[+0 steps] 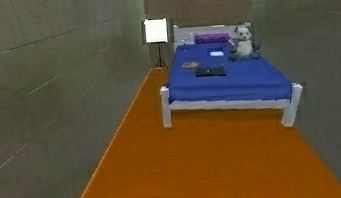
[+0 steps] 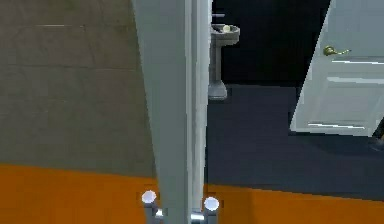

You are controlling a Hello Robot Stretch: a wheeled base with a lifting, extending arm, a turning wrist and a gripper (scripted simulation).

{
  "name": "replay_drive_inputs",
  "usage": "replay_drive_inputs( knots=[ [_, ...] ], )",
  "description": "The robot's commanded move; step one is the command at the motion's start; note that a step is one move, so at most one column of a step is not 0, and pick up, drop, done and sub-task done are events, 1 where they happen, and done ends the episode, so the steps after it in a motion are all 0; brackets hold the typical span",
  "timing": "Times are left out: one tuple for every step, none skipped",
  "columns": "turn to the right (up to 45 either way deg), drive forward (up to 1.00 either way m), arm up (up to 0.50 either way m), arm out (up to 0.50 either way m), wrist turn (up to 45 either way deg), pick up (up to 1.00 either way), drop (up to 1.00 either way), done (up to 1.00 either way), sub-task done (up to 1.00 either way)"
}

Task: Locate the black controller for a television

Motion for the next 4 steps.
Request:
replay_drive_inputs(
  knots=[
    [9.0,0.0,0.0,0.0,0.0,0.0,0.0,0.0,0.0],
    [0.0,1.0,0.0,0.0,0.0,0.0,0.0,0.0,0.0],
    [6.0,0.0,0.0,0.0,0.0,0.0,0.0,0.0,0.0],
    [0.0,0.85,0.0,0.0,0.0,0.0,0.0,0.0,0.0]
  ],
)
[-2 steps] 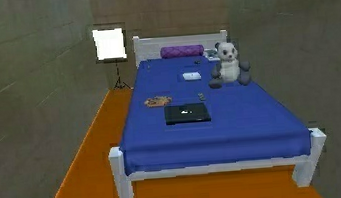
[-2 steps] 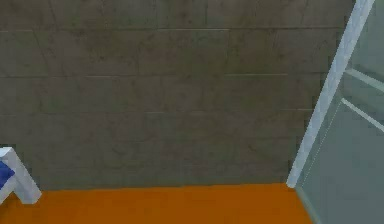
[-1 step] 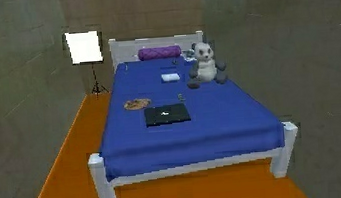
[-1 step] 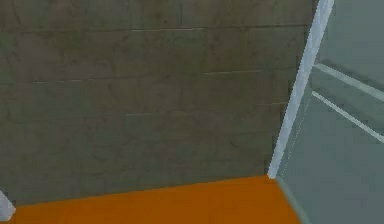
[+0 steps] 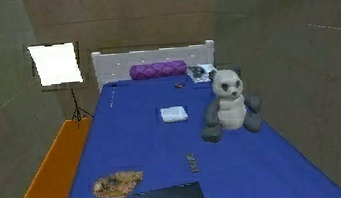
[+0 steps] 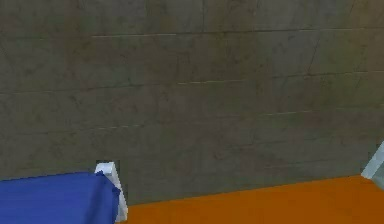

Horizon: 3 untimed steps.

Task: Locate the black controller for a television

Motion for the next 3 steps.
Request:
replay_drive_inputs(
  knots=[
    [6.0,0.0,0.0,0.0,0.0,0.0,0.0,0.0,0.0],
    [0.0,0.9,0.0,0.0,0.0,0.0,0.0,0.0,0.0],
    [0.0,0.0,0.0,0.0,0.0,0.0,0.0,1.0,0.0]
  ],
)
